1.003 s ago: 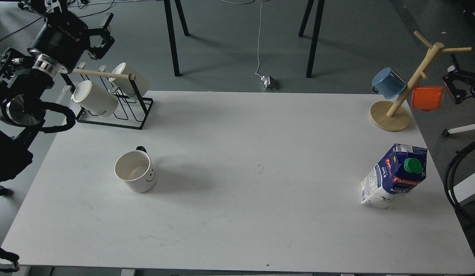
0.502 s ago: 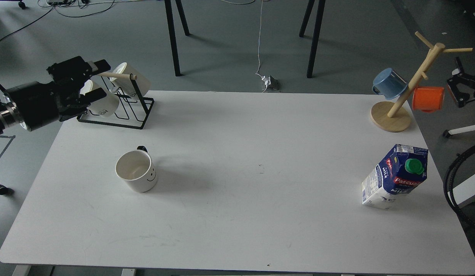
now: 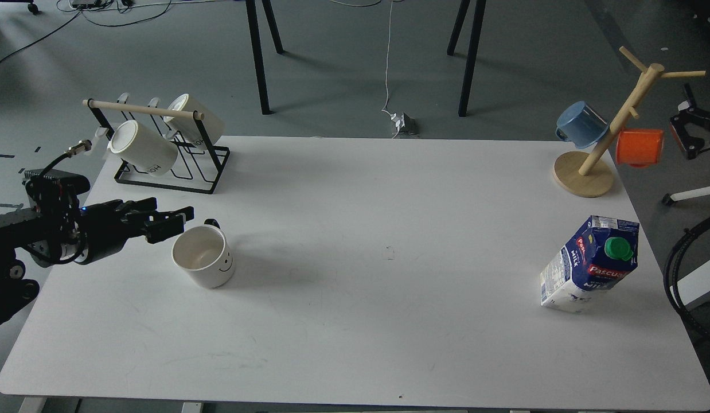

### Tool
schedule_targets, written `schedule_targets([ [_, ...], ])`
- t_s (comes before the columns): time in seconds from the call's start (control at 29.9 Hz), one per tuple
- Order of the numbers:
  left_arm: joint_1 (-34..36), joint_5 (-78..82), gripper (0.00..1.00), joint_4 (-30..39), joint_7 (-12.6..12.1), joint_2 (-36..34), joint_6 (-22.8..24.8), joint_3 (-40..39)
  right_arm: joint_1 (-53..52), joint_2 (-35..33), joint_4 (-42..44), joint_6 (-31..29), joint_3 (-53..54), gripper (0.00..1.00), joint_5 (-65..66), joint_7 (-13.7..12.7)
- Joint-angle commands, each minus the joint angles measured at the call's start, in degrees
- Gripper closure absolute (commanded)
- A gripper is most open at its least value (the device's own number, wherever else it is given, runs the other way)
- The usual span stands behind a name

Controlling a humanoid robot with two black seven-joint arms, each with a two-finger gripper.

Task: Place cup and milk with both arms
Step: 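Reach the left gripper to the white mug and grasp it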

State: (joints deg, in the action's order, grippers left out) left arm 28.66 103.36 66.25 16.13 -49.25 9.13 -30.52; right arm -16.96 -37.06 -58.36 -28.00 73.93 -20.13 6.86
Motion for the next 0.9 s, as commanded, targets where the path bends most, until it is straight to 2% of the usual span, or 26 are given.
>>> schedule_targets([
  [0.0, -0.1, 8.0, 0.22, -3.2, -0.2, 2.3, -2.2, 2.2, 0.0, 0.0, 0.1, 0.0, 0.0, 0.01, 0.1, 0.0],
  [0.1, 0.0, 10.9, 0.27, -5.6, -0.1, 4.0, -2.8, 3.1, 0.0, 0.0, 0.2, 0.0, 0.0, 0.01, 0.1, 0.0],
  [0.3, -0.1, 11.2, 0.31, -7.3, 0.0, 5.8, -3.1, 3.3, 0.0, 0.1, 0.1, 0.0, -0.1, 0.01, 0.3, 0.0],
  [0.37, -0.1, 11.2, 0.39, -8.3, 0.2, 6.4, -3.1, 3.4, 0.0, 0.1, 0.2, 0.0, -0.1, 0.01, 0.3, 0.0],
  [0.5, -0.2, 11.2, 0.63, -8.7, 0.1, 6.7, -2.7, 3.4, 0.1, 0.1, 0.4, 0.0, 0.0, 0.01, 0.4, 0.0],
  [0.87, -0.1, 11.2, 0.93, -8.4, 0.5, 7.1, -2.8, 6.5, 0.1, 0.1, 0.4, 0.0, 0.0, 0.01, 0.4, 0.0],
])
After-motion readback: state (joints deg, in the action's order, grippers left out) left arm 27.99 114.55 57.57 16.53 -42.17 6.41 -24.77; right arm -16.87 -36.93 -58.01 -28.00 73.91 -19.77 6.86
